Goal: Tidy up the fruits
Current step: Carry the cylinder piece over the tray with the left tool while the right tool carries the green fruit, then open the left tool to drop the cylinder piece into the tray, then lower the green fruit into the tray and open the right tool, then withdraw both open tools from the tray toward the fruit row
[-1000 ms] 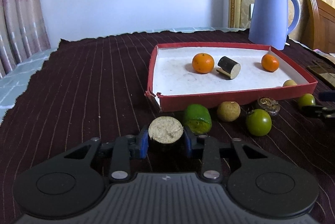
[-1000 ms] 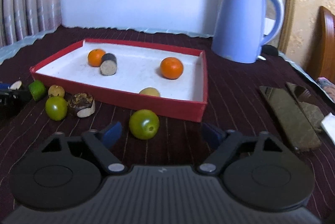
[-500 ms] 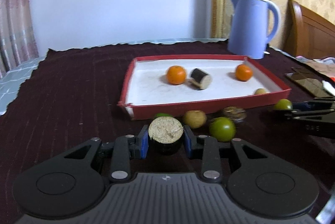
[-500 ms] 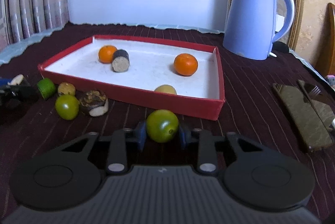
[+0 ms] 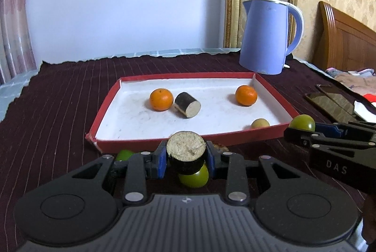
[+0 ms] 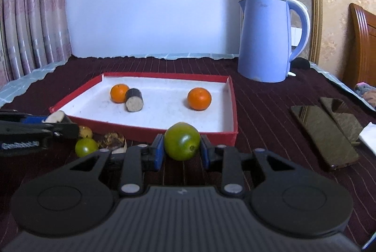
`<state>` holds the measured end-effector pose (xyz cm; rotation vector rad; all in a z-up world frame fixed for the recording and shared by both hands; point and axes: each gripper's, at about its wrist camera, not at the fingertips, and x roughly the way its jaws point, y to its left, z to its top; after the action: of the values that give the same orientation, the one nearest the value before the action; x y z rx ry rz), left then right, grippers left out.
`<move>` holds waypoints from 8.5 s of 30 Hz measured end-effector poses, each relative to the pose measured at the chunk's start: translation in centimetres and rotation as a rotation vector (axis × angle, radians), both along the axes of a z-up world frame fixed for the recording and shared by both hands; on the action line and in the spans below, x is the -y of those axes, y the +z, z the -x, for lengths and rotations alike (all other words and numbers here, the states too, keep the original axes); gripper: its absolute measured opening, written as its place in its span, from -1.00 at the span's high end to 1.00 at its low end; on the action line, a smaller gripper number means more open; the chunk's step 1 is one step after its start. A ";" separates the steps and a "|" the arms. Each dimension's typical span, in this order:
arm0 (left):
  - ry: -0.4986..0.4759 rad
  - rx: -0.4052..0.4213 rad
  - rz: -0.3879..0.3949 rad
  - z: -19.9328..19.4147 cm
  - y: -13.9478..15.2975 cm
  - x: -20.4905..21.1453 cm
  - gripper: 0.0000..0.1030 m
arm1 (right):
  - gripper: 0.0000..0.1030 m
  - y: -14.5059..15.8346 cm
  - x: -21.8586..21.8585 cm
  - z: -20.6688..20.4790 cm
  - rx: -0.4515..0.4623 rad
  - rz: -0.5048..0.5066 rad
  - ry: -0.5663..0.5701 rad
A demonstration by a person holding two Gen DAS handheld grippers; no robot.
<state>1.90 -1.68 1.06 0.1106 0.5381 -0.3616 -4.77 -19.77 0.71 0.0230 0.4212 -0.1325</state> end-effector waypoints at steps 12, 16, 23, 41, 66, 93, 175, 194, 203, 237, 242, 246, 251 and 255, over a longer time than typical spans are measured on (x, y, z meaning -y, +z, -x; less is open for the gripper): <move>0.026 0.005 -0.029 -0.9 -0.2 1.1 0.37 | 0.43 0.4 0.2 -0.6 0.011 -0.008 -0.002; 0.031 -0.005 -0.027 -1.3 -0.2 1.1 0.37 | 0.43 0.4 0.1 -0.9 0.010 -0.002 0.004; 0.043 -0.005 -0.041 -2.0 -0.1 1.5 0.37 | 0.43 0.6 -0.2 -1.3 0.011 0.003 0.009; 0.079 -0.021 -0.060 -4.7 0.3 2.0 0.37 | 0.42 1.6 0.4 -3.0 0.016 0.029 0.003; 0.148 -0.017 -0.134 -9.4 -0.1 3.6 0.37 | 0.42 2.6 1.7 -7.6 -0.004 0.013 -0.005; 0.181 -0.003 -0.123 -12.7 -0.6 4.2 0.37 | 0.42 1.4 2.4 -12.6 -0.036 -0.009 -0.029; 0.224 0.049 -0.126 -13.9 -1.1 3.7 -0.32 | 0.14 0.3 1.4 -18.5 -0.039 0.029 -0.021; 0.252 0.076 -0.117 -12.5 -0.3 2.5 -0.37 | -0.81 0.4 1.3 -16.8 0.012 0.036 -0.056; 0.225 0.045 -0.059 -10.5 -0.3 0.3 -0.51 | -1.00 -0.2 1.0 -15.0 0.005 0.054 -0.041; 0.184 0.080 0.068 -3.5 -2.6 -7.1 -0.68 | -1.00 -1.7 2.4 -7.8 -0.001 -0.116 -0.061; 0.144 0.046 0.055 -3.2 -2.8 -7.3 -0.68 | -1.00 -1.7 0.1 -6.5 -0.006 0.001 -0.089; 0.155 0.007 0.062 -3.5 -3.1 -7.8 -0.68 | -1.00 -1.9 -2.1 -6.0 -0.047 0.117 -0.034; 0.145 -0.062 0.064 -4.4 -3.6 -8.0 -0.69 | -1.00 -2.8 -5.0 -6.3 -0.138 0.301 -0.025; 0.122 -0.087 0.010 -4.7 -4.0 -7.1 -0.76 | -1.00 -3.1 -4.8 -6.2 -0.180 0.279 0.009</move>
<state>6.63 5.41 -2.90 0.0521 0.6259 -0.2514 1.46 -15.02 -2.38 -0.2668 0.5794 -0.1842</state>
